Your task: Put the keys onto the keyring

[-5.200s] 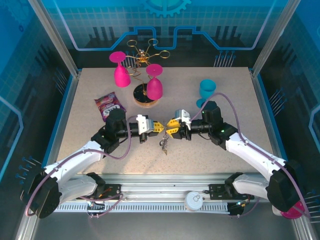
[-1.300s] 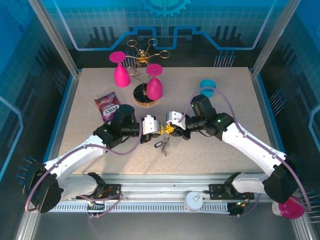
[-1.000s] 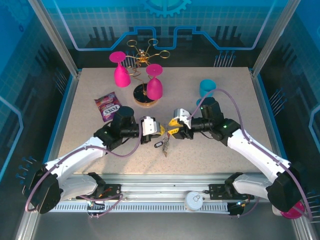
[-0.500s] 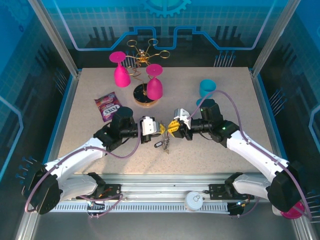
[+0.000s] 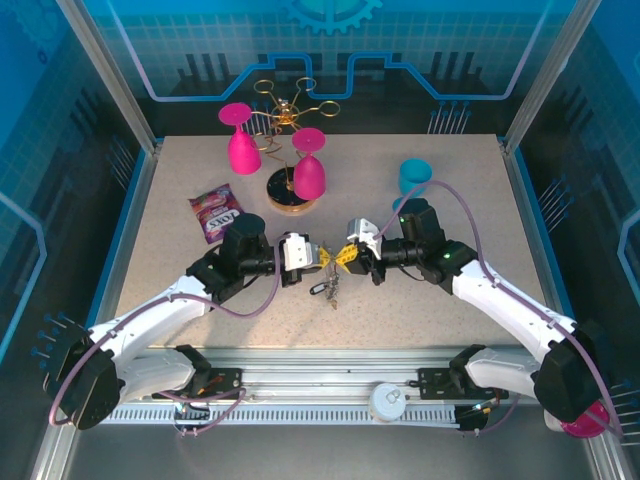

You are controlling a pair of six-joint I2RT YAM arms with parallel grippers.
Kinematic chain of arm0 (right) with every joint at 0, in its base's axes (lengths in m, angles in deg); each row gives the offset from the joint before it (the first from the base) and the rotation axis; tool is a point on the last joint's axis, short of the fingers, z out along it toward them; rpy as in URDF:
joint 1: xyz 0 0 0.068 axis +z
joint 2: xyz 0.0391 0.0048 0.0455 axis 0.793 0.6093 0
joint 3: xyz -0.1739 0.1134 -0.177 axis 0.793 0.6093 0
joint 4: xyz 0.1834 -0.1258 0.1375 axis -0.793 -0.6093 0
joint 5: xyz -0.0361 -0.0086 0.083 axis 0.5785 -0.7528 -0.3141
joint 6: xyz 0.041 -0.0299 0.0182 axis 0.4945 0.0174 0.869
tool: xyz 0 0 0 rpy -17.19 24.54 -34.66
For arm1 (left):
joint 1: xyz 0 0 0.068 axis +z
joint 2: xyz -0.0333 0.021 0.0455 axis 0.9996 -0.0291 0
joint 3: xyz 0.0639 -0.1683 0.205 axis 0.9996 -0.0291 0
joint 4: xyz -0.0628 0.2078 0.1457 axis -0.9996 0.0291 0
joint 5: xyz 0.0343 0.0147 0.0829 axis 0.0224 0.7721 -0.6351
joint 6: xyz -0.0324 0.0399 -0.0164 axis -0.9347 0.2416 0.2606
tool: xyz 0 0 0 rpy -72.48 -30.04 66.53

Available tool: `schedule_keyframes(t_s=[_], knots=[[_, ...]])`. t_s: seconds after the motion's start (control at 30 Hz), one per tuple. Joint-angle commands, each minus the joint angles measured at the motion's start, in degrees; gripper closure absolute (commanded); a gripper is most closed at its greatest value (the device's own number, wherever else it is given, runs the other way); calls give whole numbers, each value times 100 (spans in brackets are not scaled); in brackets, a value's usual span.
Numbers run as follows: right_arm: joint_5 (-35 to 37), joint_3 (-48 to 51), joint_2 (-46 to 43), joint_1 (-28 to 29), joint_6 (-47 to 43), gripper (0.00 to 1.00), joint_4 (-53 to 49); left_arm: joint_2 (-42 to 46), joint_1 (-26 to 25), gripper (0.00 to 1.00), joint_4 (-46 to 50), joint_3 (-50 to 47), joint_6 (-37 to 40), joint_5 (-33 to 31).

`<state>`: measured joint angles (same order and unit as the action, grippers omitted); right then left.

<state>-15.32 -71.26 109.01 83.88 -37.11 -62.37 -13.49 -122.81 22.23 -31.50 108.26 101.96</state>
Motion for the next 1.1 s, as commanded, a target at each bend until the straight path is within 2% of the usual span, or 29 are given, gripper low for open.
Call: schedule_keyframes(t_s=[0.0,0.23,0.37,0.57,0.7,1.07], knots=[[14,-155,-92,-184,-12,100,-169,188,-33,100,-340,-97,-101,109],[-146,-164,293,-288,11,100,-377,250,-55,100,-654,-142,-133,578],[-427,-162,426,-165,171,99,-20,211,-67,100,-885,-157,-180,583],[-396,17,119,-244,492,74,616,185,-63,100,-1193,-376,-303,393],[-387,276,-197,-286,286,63,829,212,-64,100,-1246,-484,-394,385],[-653,327,-20,-158,-163,64,1017,171,-65,100,-1495,-511,-617,462]])
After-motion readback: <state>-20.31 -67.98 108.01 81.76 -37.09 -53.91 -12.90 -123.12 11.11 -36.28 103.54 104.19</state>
